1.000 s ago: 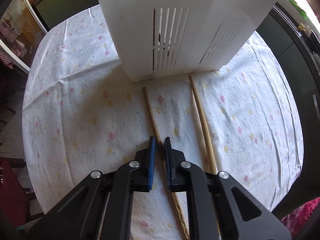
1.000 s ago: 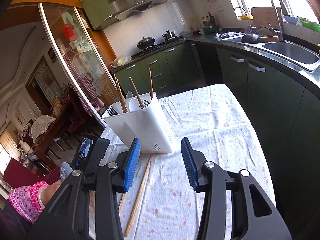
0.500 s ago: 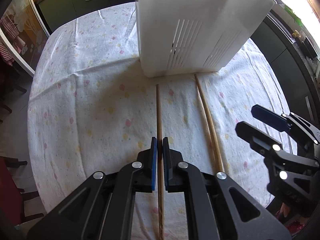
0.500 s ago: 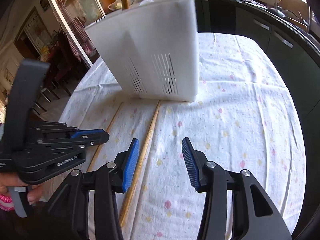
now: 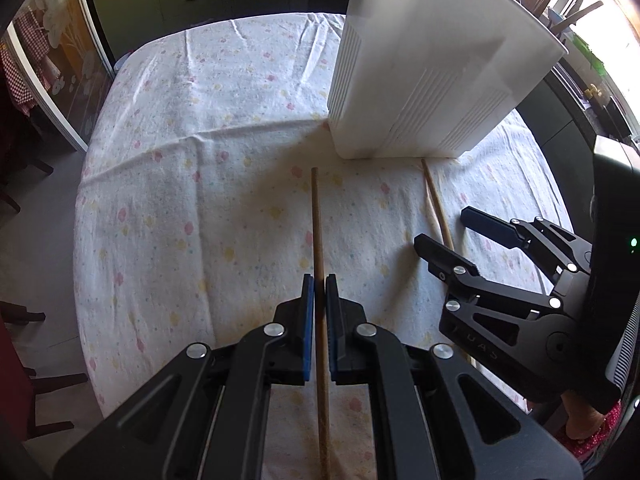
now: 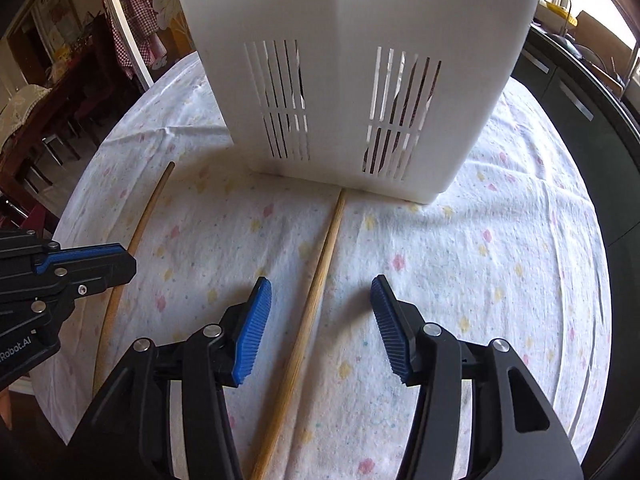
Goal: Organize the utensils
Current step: 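Lower both open tools toward the last two chopsticks on the cloth, then grasp a wooden chopstick with the left tool while the right tool grasps the last chopstick, then lift the chopstick into the holder with the left tool while the right tool drops its chopstick in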
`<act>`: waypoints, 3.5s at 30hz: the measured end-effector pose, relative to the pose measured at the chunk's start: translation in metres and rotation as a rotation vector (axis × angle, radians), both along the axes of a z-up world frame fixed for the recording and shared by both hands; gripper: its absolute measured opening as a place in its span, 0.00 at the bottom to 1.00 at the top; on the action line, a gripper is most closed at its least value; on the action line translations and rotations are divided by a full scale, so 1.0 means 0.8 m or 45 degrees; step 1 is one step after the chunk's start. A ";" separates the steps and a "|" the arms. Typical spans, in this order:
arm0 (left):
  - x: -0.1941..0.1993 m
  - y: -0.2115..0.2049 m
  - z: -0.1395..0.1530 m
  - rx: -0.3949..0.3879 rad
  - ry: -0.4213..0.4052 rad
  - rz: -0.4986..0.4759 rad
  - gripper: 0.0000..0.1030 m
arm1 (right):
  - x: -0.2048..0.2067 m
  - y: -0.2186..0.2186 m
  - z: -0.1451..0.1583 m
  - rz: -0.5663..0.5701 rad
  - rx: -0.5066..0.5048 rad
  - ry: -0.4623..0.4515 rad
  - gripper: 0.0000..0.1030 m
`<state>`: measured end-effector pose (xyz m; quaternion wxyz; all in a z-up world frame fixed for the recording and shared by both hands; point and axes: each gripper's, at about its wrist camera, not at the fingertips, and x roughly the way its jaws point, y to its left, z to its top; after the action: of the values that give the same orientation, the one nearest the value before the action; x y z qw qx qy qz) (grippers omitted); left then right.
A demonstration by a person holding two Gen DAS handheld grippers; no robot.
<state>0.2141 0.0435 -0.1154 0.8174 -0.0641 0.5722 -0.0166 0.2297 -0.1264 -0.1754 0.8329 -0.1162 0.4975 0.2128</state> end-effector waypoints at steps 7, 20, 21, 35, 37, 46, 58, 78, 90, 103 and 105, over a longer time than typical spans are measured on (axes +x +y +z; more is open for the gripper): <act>-0.007 -0.005 0.001 0.012 -0.032 -0.012 0.06 | -0.008 0.010 0.002 0.019 0.024 0.015 0.11; -0.021 -0.003 0.011 0.030 -0.066 -0.017 0.06 | -0.034 -0.034 0.041 0.004 0.119 -0.075 0.07; -0.022 -0.004 0.012 0.030 -0.069 -0.019 0.06 | -0.036 -0.035 0.046 0.003 0.131 -0.087 0.07; -0.044 -0.025 0.056 0.045 -0.189 -0.063 0.05 | -0.080 -0.096 0.124 -0.011 0.330 -0.226 0.07; -0.046 -0.031 0.059 0.068 -0.190 -0.089 0.05 | -0.086 -0.101 0.131 -0.018 0.350 -0.241 0.07; -0.005 -0.037 -0.006 0.090 0.072 -0.099 0.06 | -0.115 -0.126 0.160 -0.036 0.404 -0.291 0.07; 0.018 -0.045 -0.030 0.177 0.141 -0.131 0.25 | -0.112 -0.143 0.155 -0.051 0.448 -0.270 0.07; -0.004 -0.041 -0.004 0.120 -0.016 -0.127 0.06 | -0.111 -0.152 0.158 -0.050 0.501 -0.243 0.07; -0.048 -0.044 0.088 0.080 -0.224 -0.162 0.05 | -0.117 -0.153 0.163 -0.042 0.511 -0.252 0.07; -0.067 -0.055 0.157 0.050 -0.389 -0.187 0.05 | -0.120 -0.155 0.166 -0.039 0.512 -0.254 0.07; -0.065 -0.056 0.168 0.039 -0.415 -0.191 0.05 | -0.121 -0.157 0.168 -0.040 0.519 -0.258 0.07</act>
<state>0.1618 -0.0011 0.0194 0.8967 -0.0052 0.4356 -0.0787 0.1329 -0.2517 -0.0408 0.8881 0.0414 0.3597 0.2831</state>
